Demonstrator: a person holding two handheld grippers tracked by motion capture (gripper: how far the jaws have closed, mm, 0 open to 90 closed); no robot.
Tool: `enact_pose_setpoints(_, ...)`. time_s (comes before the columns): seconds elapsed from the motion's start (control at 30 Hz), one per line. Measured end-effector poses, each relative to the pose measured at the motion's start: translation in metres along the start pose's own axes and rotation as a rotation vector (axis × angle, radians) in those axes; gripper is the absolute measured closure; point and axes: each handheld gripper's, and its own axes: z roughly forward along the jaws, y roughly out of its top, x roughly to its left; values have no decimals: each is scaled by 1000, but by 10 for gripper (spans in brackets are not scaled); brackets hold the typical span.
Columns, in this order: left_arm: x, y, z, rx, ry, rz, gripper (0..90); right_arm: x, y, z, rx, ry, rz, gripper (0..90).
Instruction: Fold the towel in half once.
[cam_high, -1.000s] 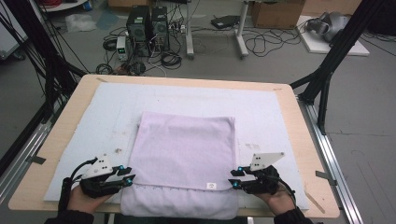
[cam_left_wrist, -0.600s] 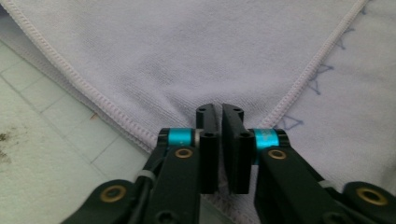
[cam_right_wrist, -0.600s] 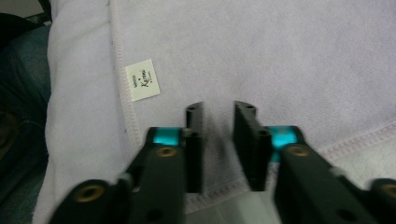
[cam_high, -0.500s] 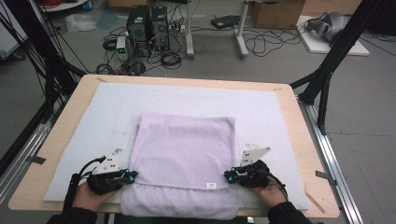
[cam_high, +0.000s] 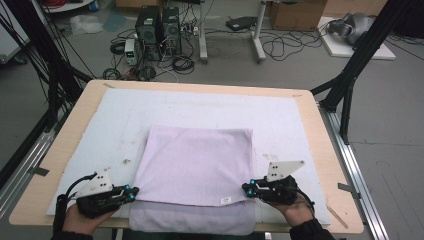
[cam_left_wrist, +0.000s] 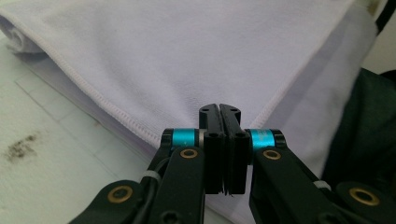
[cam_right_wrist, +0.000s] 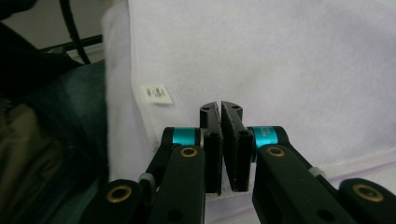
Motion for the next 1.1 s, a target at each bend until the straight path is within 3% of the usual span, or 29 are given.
enact_pose_setpoints(0.1,-9,-7,-4,-1,-37,9,827,10,-8,-3,13,52,9,827)
enact_pose_setpoints(0.17,-8,-9,1,20,-24,1,722,12,-14,-1,35,38,9,783)
enact_pose_setpoints(0.4,7,-14,32,106,-61,-1,698,0,-24,28,107,65,10,663)
enact_pose_setpoints(0.47,8,-14,36,107,-66,-2,708,-2,-26,34,128,70,12,686)
enact_pose_setpoints(0.53,8,-14,37,109,-76,5,841,-3,-25,35,124,61,13,769)
enact_pose_setpoints(0.57,8,-14,37,108,-74,4,864,-4,-25,35,127,63,11,820)
enact_pose_setpoints(0.7,7,-11,31,84,-70,11,880,-3,-21,35,136,62,-9,869)
enact_pose_setpoints(0.9,-6,-6,9,46,-82,41,880,6,-12,17,73,53,-32,871)
enact_pose_setpoints(1.0,-16,-8,0,37,-107,51,879,15,-11,7,47,86,-33,871)
enact_pose_setpoints(1.07,-20,-10,-2,34,-131,44,846,21,-15,3,42,104,-43,861)
enact_pose_setpoints(1.1,-20,-11,-1,40,-120,44,775,22,-17,3,38,114,-34,829)
